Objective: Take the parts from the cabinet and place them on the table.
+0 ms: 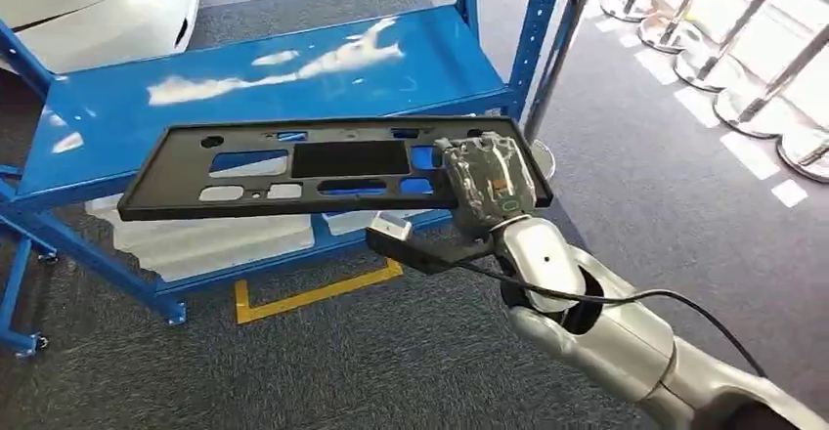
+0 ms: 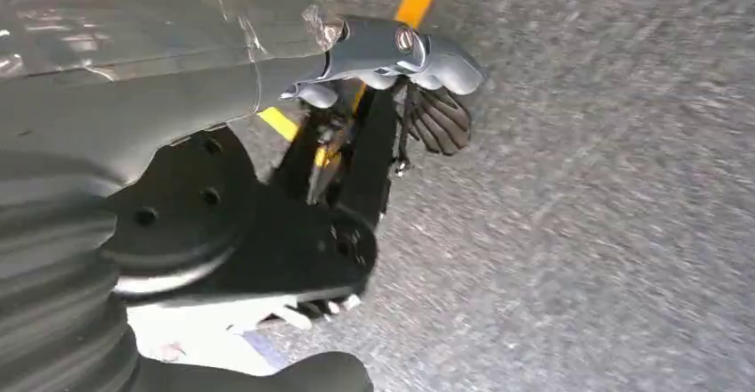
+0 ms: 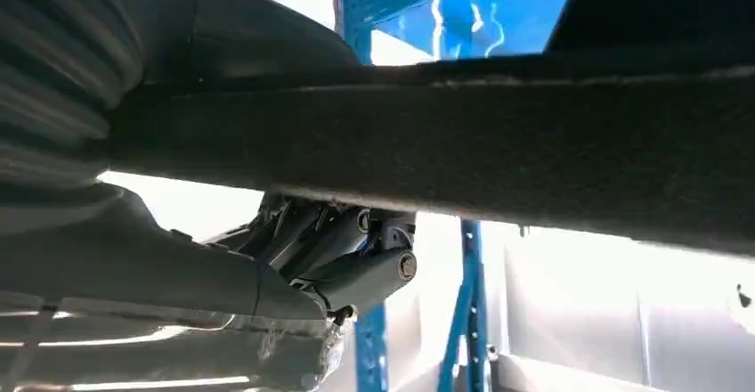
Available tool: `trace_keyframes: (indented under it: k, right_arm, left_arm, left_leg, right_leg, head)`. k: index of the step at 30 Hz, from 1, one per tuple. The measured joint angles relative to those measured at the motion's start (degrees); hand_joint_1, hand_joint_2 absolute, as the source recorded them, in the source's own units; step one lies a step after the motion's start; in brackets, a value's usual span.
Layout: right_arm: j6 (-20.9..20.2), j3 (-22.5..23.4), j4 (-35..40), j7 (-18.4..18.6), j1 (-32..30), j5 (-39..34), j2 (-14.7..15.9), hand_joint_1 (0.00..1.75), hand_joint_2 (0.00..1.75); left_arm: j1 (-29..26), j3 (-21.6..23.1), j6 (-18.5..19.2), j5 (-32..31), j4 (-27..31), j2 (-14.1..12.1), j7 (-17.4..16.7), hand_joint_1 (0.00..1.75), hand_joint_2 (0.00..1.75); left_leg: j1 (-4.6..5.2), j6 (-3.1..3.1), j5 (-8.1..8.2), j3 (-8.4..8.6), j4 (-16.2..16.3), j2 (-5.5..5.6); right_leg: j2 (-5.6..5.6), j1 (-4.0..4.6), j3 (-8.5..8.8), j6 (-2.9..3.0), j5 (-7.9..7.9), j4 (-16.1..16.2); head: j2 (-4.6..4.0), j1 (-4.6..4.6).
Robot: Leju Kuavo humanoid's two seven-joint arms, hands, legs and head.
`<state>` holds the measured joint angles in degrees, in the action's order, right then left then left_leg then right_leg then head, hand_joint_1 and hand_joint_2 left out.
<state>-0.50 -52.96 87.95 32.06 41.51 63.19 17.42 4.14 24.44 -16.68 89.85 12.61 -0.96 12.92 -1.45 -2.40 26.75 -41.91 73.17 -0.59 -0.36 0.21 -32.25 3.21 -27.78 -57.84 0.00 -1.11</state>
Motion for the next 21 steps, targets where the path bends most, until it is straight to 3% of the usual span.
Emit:
trace_keyframes:
  k: [1, 2, 3, 5, 6, 7, 10, 11, 12, 13, 14, 16, 17, 18, 19, 21]
  right_arm:
    - [0.0, 0.0, 0.0, 0.0, 0.0, 0.0, 0.0, 1.75, 1.75]
    - [0.0, 0.0, 0.0, 0.0, 0.0, 0.0, 0.0, 1.75, 1.75]
    - [0.0, 0.0, 0.0, 0.0, 0.0, 0.0, 0.0, 1.75, 1.75]
    - [0.0, 0.0, 0.0, 0.0, 0.0, 0.0, 0.0, 1.75, 1.75]
    - [0.0, 0.0, 0.0, 0.0, 0.0, 0.0, 0.0, 1.75, 1.75]
    - [0.0, 0.0, 0.0, 0.0, 0.0, 0.0, 0.0, 1.75, 1.75]
    - [0.0, 0.0, 0.0, -0.2, -0.1, -0.7, 0.0, 1.75, 1.75]
    - [0.0, 0.0, 0.0, -0.2, -0.4, -1.0, 0.0, 1.75, 1.75]
    - [0.0, 0.0, 0.0, -0.2, -0.7, -1.1, 0.0, 1.75, 1.75]
    - [0.1, -0.1, -0.1, -0.3, -0.7, -1.3, 0.0, 1.75, 1.75]
    - [0.2, -0.1, -0.1, -0.3, -0.7, -1.3, -0.1, 1.75, 1.75]
    - [0.3, -0.1, -0.2, -0.3, -1.1, -1.3, -0.1, 1.75, 1.75]
    - [0.3, -0.2, -0.3, -0.3, -1.2, -1.3, -0.1, 1.75, 1.75]
    - [0.3, -0.2, -0.3, -0.3, -1.4, -1.3, -0.1, 1.75, 1.75]
    - [0.3, -0.3, -0.3, -0.3, -1.4, -1.3, -0.2, 1.75, 1.75]
    - [0.3, -0.3, -0.3, -0.3, -1.3, -1.3, -0.2, 1.75, 1.75]
  left_arm:
    - [-0.1, 0.0, 0.0, 0.0, 0.0, 0.0, 0.0, 0.00, 1.75]
    - [-0.1, 0.0, 0.0, 0.0, 0.0, 0.0, 0.0, 0.00, 1.75]
    - [-0.1, 0.0, 0.0, 0.0, 0.0, 0.0, 0.0, 0.00, 1.75]
    - [-0.1, 0.0, 0.0, 0.0, 0.0, 0.0, 0.0, 0.00, 1.75]
    - [-0.1, 0.0, 0.0, 0.0, 0.0, -0.1, 0.0, 0.00, 1.75]
    - [-0.1, 0.0, 0.0, 0.0, 0.0, -0.1, 0.0, 0.00, 1.75]
    - [-0.2, 0.0, 0.9, -1.4, 0.0, -0.1, -0.8, 0.00, 1.75]
    - [-0.2, 0.0, 1.3, -2.1, 0.0, 0.0, -1.3, 0.00, 1.75]
    - [0.0, 0.1, 1.5, -2.4, 0.0, 0.1, -1.5, 0.00, 1.75]
    - [0.1, 0.1, 1.6, -2.6, 0.0, 0.1, -1.6, 0.00, 1.75]
    - [0.2, 0.1, 1.7, -2.8, 0.0, 0.1, -1.6, 0.00, 1.75]
    - [0.1, 0.1, 1.8, -2.9, 0.0, 0.1, -1.7, 0.00, 1.75]
    - [0.1, 0.1, 1.8, -2.9, 0.0, 0.1, -1.7, 0.00, 1.75]
    - [0.1, 0.1, 1.8, -3.0, 0.0, 0.1, -1.7, 0.00, 1.75]
    - [0.1, 0.1, 1.8, -3.0, 0.0, 0.1, -1.7, 0.00, 1.75]
    - [0.2, 0.1, 1.8, -3.0, 0.0, 0.1, -1.7, 0.00, 1.75]
  left_leg:
    - [0.04, -0.13, 1.37, -1.05, 3.8, 0.09]
    - [0.11, -0.14, 1.01, -0.97, 5.2, 0.12]
    - [0.20, -0.03, -0.30, 0.43, 3.7, 0.12]
    - [0.23, 0.32, -3.69, 6.43, -5.2, 0.22]
    - [0.21, 0.60, -4.38, 9.43, -9.9, 0.50]
    - [0.52, 0.79, -3.57, 10.41, -12.0, 0.76]
    - [0.73, 1.24, -4.61, 9.63, -11.9, 0.73]
    - [0.23, 1.76, -5.26, 9.38, -12.5, 0.47]
    - [-0.02, 2.15, -5.83, 9.00, -12.8, -0.20]
    - [-0.04, 2.72, -6.38, 8.29, -12.9, -0.23]
    - [-0.04, 2.85, -6.86, 7.51, -12.9, -0.49]
    - [-0.04, 2.85, -7.81, 6.21, -12.8, -0.96]
    - [-0.06, 2.81, -8.28, 5.60, -12.8, -1.22]
    - [-0.08, 2.71, -8.71, 5.00, -12.8, -1.48]
    - [-0.12, 2.56, -9.24, 4.37, -12.8, -1.79]
    - [-0.25, 2.05, -10.01, 3.68, -12.8, -2.10]
  right_leg:
    - [0.24, 0.18, -0.62, 0.03, 0.42, -0.1]
    - [0.48, 0.29, -1.26, -0.05, 0.78, -0.4]
    - [0.69, 0.30, -1.79, -0.13, 1.04, -0.6]
    - [1.14, 0.28, -2.63, -0.35, 1.25, -1.3]
    - [1.22, 0.27, -2.96, -0.41, 1.27, -1.8]
    - [1.33, 0.72, -3.61, -0.68, 1.29, -2.3]
    - [1.78, 0.35, -3.93, -1.60, 2.43, -2.4]
    - [2.08, 0.68, -4.18, -2.06, 2.78, -2.4]
    - [1.86, 0.39, -4.59, -2.35, 1.51, -3.1]
    - [1.29, 0.24, -5.53, -2.71, -1.05, -5.1]
    - [1.00, -0.12, -6.92, -3.20, -4.31, -9.2]
    - [0.89, -0.56, -9.28, -3.79, -8.61, -17.3]
    - [0.86, -0.83, -9.58, -4.05, -8.65, -19.6]
    - [0.79, -1.08, -8.82, -4.24, -7.35, -19.5]
    - [0.59, -1.23, -6.52, -4.36, -4.79, -16.5]
    - [-0.55, -1.25, -0.07, -4.36, -1.45, -6.8]
  head:
    - [0.00, 0.30]
    - [0.00, 0.43]
    - [0.00, 0.52]
    - [0.00, 1.13]
    - [0.00, 1.37]
    - [0.00, 1.59]
    - [0.00, 1.20]
    - [0.00, 1.02]
    - [0.00, 1.35]
    - [0.00, 0.60]
    - [0.00, -0.05]
    - [0.00, -0.42]
    - [0.00, -0.77]
    - [0.00, -1.07]
    - [0.00, -1.27]
    - [0.00, -1.73]
